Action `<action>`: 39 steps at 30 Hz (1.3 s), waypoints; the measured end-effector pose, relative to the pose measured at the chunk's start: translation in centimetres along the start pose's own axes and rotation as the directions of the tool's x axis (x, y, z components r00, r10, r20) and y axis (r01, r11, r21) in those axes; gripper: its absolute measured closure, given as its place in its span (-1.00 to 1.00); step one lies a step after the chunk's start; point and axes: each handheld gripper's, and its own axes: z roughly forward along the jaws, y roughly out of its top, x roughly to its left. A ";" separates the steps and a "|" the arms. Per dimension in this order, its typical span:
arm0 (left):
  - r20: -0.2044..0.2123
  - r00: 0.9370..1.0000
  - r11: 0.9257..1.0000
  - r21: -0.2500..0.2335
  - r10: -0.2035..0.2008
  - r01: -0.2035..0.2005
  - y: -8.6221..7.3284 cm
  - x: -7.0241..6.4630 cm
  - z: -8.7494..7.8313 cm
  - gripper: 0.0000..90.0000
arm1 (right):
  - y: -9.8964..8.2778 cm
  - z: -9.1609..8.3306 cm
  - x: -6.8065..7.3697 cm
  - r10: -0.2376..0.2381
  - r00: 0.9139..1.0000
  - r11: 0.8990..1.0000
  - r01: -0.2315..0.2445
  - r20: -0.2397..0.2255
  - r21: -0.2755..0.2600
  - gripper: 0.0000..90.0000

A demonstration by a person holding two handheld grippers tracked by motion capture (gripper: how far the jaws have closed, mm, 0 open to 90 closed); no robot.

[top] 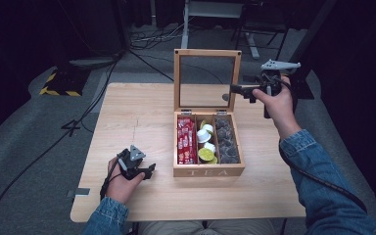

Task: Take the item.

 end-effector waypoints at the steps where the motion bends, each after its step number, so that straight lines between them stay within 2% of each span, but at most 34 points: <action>1: -0.002 1.000 1.000 0.002 -0.002 0.002 -0.1 0.0 0.0 -0.29 | -0.1 -0.1 0.3 -0.007 1.000 1.000 0.007 0.000 0.006 -0.60; 3: 0.000 1.000 1.000 0.010 -0.008 0.008 -0.2 0.0 0.0 -0.30 | -0.3 -0.3 0.8 -0.014 1.000 1.000 0.014 0.003 0.001 -0.60; 7: -0.003 1.000 1.000 0.021 -0.017 0.017 -0.4 0.2 0.0 -0.31 | -0.7 -0.6 1.9 -0.028 0.999 1.000 0.028 -0.024 0.007 -0.48; 10: -0.009 1.000 0.999 0.025 -0.024 0.024 -0.6 0.4 0.1 -0.31 | -1.0 -0.8 2.7 -0.053 0.997 0.998 0.054 -0.062 0.017 -0.23; 16: -0.025 0.999 0.999 0.035 -0.030 0.031 -1.1 0.5 -0.3 -0.35 | -1.8 -0.6 4.2 -0.079 0.993 0.996 0.083 -0.090 0.036 -0.03; 19: -0.032 0.999 0.999 0.027 -0.034 0.035 -1.5 0.6 -0.5 -0.36 | -2.2 -0.1 4.9 -0.088 0.988 0.994 0.094 -0.124 0.051 0.08; 22: -0.028 0.998 0.999 0.018 -0.049 0.049 -1.9 0.8 -0.8 -0.37 | -2.7 0.7 5.9 -0.115 0.983 0.991 0.123 -0.141 0.055 0.09; 26: -0.028 0.997 0.998 0.005 -0.067 0.067 -2.5 0.9 -1.1 -0.37 | -3.3 1.7 7.0 -0.130 0.981 0.988 0.140 -0.144 0.064 0.06; 29: -0.022 0.997 0.997 -0.014 -0.070 0.070 -2.8 1.0 -1.1 -0.37 | -3.7 2.5 7.7 -0.118 0.982 0.987 0.133 -0.151 0.093 0.06; 35: -0.019 0.997 0.998 -0.013 -0.069 0.069 -2.9 1.1 -1.2 -0.40 | -4.6 4.4 9.3 -0.148 0.973 0.977 0.172 -0.179 0.127 0.06; 39: -0.012 0.998 0.998 -0.005 -0.066 0.066 -2.8 1.1 -1.1 -0.49 | -5.3 5.3 10.2 -0.133 0.974 0.974 0.163 -0.184 0.157 0.04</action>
